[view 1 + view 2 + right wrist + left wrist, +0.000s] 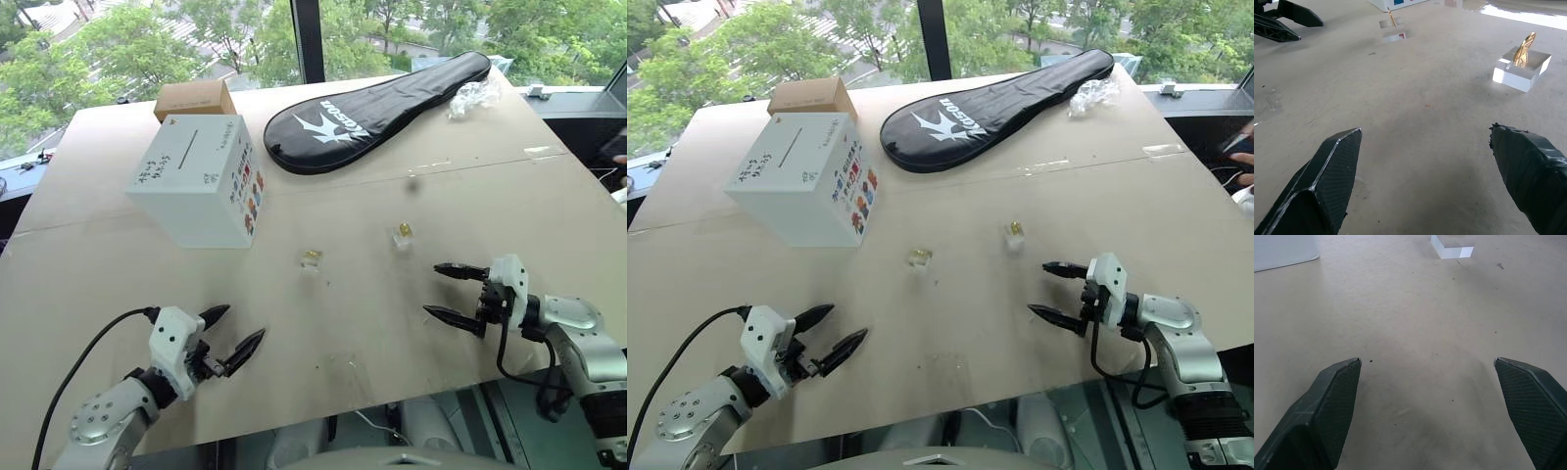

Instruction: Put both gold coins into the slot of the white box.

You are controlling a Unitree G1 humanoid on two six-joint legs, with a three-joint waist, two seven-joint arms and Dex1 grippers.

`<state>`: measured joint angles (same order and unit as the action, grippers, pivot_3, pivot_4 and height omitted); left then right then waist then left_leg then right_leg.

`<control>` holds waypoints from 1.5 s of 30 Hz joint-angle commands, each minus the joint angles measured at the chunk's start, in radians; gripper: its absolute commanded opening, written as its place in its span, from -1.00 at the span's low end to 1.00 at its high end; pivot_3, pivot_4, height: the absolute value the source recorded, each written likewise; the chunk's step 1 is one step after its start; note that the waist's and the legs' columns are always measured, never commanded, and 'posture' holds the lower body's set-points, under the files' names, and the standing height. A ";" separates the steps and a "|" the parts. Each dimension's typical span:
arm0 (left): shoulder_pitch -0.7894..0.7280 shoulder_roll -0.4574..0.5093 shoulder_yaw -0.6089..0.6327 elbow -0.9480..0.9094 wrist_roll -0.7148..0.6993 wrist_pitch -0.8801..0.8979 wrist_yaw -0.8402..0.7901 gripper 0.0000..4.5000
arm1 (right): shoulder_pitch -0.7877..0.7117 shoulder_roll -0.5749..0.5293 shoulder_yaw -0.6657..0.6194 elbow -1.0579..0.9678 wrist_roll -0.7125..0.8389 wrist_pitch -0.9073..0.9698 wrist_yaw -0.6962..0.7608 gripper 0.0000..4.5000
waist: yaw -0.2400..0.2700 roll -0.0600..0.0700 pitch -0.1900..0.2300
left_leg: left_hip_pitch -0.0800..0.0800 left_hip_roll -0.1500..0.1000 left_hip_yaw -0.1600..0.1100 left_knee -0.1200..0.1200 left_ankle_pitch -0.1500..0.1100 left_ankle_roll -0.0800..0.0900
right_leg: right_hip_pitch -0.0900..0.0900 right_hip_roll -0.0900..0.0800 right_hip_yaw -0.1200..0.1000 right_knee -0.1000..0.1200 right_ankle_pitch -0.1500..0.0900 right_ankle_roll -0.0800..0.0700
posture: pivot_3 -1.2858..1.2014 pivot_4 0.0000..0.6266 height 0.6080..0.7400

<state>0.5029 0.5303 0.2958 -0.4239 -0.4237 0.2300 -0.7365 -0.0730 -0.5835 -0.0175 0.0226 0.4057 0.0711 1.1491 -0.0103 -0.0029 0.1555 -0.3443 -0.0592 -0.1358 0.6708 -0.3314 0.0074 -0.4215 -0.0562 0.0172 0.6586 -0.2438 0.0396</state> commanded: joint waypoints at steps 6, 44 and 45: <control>-0.010 0.004 0.002 0.003 0.008 -0.044 -0.023 0.97 | -0.004 0.000 -0.019 -0.017 0.008 -0.011 -0.015 1.00 | 0.000 0.000 0.000 | 0.000 0.000 0.000 0.000 0.000 0.000 | 0.000 0.000 0.000 0.000 0.000 0.000 | 0.03 -0.52 1.00; -0.200 0.118 0.019 -0.160 -0.202 0.046 -0.125 1.00 | -0.209 0.326 0.130 -0.101 -0.245 0.235 -0.661 -0.92 | -0.007 0.000 0.000 | 0.000 0.000 0.001 -0.001 0.000 0.000 | -0.002 0.001 0.002 0.001 0.000 0.000 | 0.03 -0.52 1.00; -0.199 0.118 0.020 -0.161 -0.203 0.049 -0.124 1.00 | -0.209 0.323 0.130 -0.097 -0.253 0.229 -0.662 -0.97 | -0.007 0.000 0.000 | 0.000 0.000 0.001 -0.001 0.000 0.000 | -0.003 0.001 0.002 0.001 0.000 0.000 | 0.03 -0.52 1.00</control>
<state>0.3057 0.6395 0.3049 -0.5406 -0.6156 0.2792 -0.8661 -0.2702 -0.2604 0.1082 -0.0645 0.1615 0.3077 0.4916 -0.0171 -0.0031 0.1553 -0.3446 -0.0594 -0.1345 0.6702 -0.3313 0.0072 -0.4241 -0.0548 0.0189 0.6600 -0.2438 0.0395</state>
